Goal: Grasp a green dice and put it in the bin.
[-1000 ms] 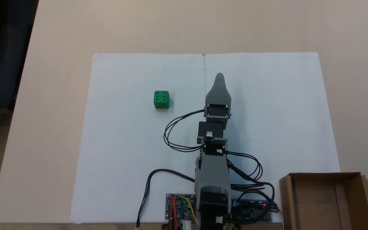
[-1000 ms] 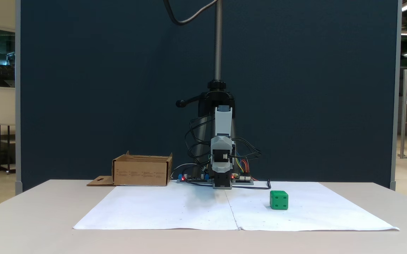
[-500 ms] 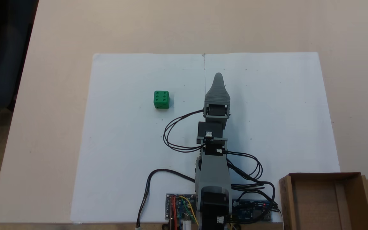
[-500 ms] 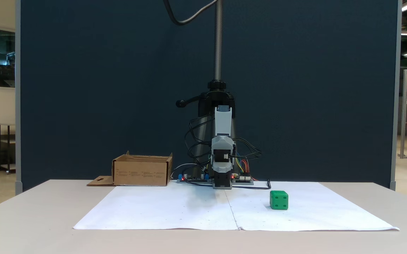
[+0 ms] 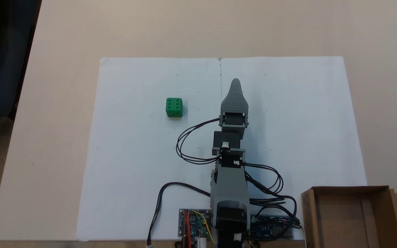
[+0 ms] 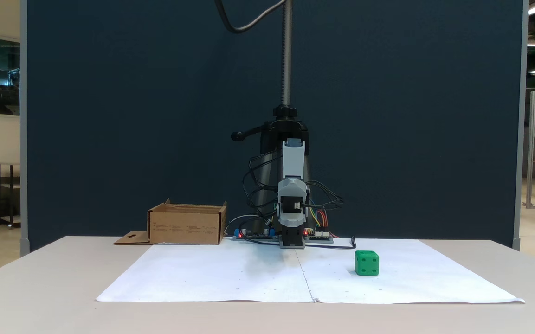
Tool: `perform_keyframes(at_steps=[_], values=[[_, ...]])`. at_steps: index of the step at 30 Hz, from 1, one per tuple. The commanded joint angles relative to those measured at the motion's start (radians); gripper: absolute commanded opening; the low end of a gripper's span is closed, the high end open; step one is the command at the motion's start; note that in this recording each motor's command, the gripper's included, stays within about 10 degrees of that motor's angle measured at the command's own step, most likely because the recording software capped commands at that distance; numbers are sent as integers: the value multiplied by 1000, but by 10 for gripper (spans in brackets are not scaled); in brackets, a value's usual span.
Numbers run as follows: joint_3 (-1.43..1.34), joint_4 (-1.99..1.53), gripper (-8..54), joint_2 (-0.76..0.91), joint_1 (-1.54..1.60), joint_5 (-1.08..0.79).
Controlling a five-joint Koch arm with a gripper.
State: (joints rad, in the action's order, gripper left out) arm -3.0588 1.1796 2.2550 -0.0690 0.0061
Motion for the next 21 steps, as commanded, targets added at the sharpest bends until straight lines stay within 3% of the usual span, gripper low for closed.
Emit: perform_keyframes(at_steps=[1, 13, 21], values=[[-71, 71, 445, 110, -17, -60], [-46, 55, 431, 110, -17, -71], [245, -429, 434, 115, -31, -71]])
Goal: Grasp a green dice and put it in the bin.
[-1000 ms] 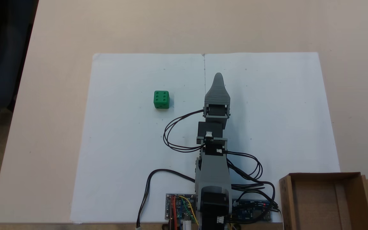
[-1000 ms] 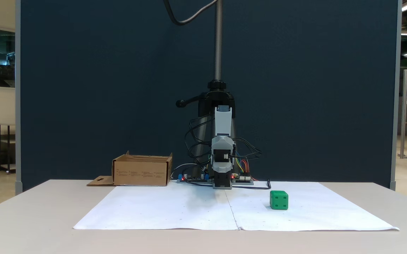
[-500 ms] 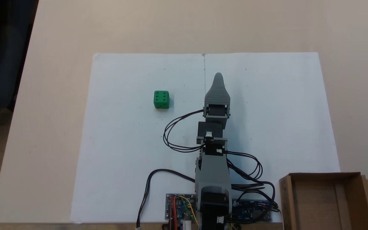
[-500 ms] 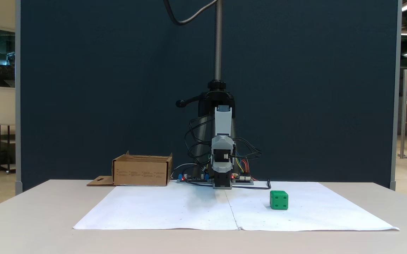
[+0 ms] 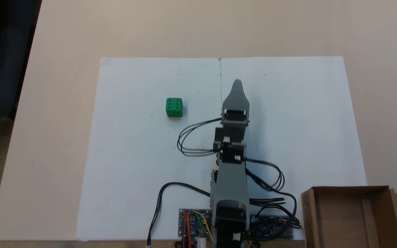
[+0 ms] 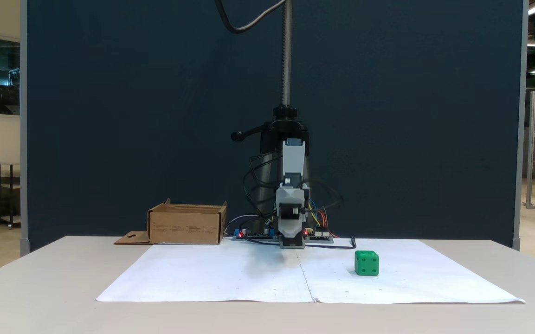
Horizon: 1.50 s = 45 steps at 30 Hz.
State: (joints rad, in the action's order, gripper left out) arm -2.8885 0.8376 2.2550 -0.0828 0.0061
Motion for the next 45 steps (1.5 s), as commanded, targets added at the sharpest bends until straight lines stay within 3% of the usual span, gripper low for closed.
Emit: perform_keyframes(at_steps=[1, 10, 23, 33, 45], values=[[118, -158, 434, 115, -18, -71], [549, -794, 430, 52, -15, -40], [1348, -1633, 422, -360, 147, 296], [1477, -2112, 422, -472, 347, 446], [1609, -2118, 424, -672, 568, 578]])
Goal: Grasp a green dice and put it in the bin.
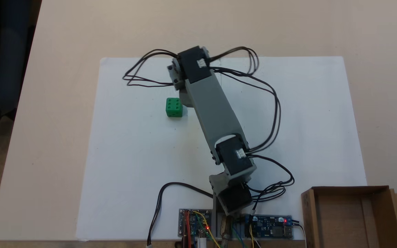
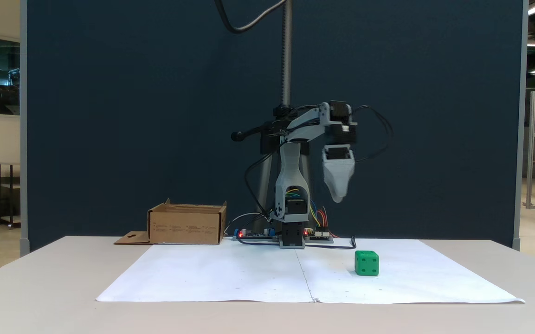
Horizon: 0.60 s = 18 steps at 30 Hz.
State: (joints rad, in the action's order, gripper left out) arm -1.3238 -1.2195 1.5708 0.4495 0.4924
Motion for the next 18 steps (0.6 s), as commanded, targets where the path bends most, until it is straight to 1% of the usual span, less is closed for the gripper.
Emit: perform_keyframes(at_steps=[1, 9, 18], values=[[46, -52, 424, 5, 48, 100], [54, 32, 423, -98, 126, 147], [54, 86, 423, -218, 127, 156]])
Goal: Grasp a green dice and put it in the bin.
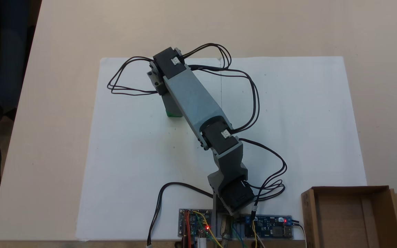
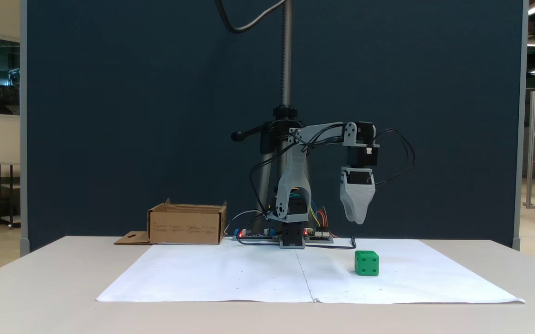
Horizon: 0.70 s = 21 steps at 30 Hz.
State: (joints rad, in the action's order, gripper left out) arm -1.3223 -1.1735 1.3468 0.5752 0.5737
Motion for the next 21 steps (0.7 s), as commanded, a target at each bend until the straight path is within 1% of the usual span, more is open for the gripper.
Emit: perform_keyframes(at_steps=[1, 7, 10, 13, 21], values=[[52, 44, 423, -9, 0, 75], [52, 84, 423, -81, -31, 91], [51, 86, 418, -84, -37, 118], [51, 84, 398, -84, -41, 140], [37, 83, 398, -84, -32, 184]])
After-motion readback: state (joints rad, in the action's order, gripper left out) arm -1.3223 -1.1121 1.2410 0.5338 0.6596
